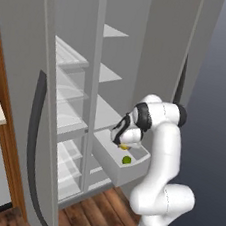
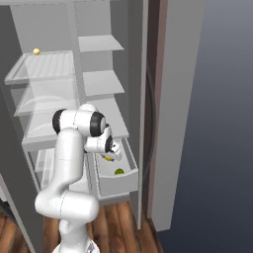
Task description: Take the lime and lemon from the fridge shelf and place them in the freezer drawer to begin freezing them.
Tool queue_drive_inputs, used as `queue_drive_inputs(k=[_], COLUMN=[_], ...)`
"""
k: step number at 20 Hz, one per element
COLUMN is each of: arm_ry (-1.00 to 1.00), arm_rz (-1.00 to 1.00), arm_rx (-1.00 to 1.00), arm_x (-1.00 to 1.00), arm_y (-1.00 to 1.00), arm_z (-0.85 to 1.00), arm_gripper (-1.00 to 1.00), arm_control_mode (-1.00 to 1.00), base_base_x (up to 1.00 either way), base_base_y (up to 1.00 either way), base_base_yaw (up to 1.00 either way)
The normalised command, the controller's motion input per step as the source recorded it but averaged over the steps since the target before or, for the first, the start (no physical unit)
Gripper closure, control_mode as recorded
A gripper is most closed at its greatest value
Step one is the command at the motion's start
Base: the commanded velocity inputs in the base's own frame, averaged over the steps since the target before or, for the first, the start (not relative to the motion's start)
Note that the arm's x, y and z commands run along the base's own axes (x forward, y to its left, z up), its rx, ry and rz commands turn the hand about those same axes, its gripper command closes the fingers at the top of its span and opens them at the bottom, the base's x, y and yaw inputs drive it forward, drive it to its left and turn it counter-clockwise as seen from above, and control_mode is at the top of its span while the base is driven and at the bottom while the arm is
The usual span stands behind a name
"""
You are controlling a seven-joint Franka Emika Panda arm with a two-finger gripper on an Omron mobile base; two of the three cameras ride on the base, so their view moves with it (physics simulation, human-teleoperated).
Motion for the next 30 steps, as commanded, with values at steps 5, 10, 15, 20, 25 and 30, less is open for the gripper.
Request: queue_drive_inputs(k=[5,10,15,20,25,30], arm_ry=[0.04,0.03,0.06,0.04,0.02,0.04], arm_rz=[-0.01,0.0,0.0,0.0,0.0,0.0], arm_rx=[0.0,0.0,0.0,0.0,0.0,0.0], arm_x=[0.43,0.39,0.35,0.44,0.45,0.36], arm_y=[-0.04,-0.05,-0.01,0.0,0.0,0.0], arm_z=[-0.41,-0.38,-0.48,-0.37,-0.2,-0.3], arm_gripper=[1.0,1.0,1.0,1.0,1.0,1.0], arm_control_mode=[-1.0,-1.0,-1.0,-1.0,-1.0,-1.0], base_base_x=[0.0,0.0,0.0,0.0,0.0,0.0], base_base_y=[0.0,0.0,0.0,0.0,0.0,0.0], base_base_yaw=[0.0,0.0,0.0,0.0,0.0,0.0])
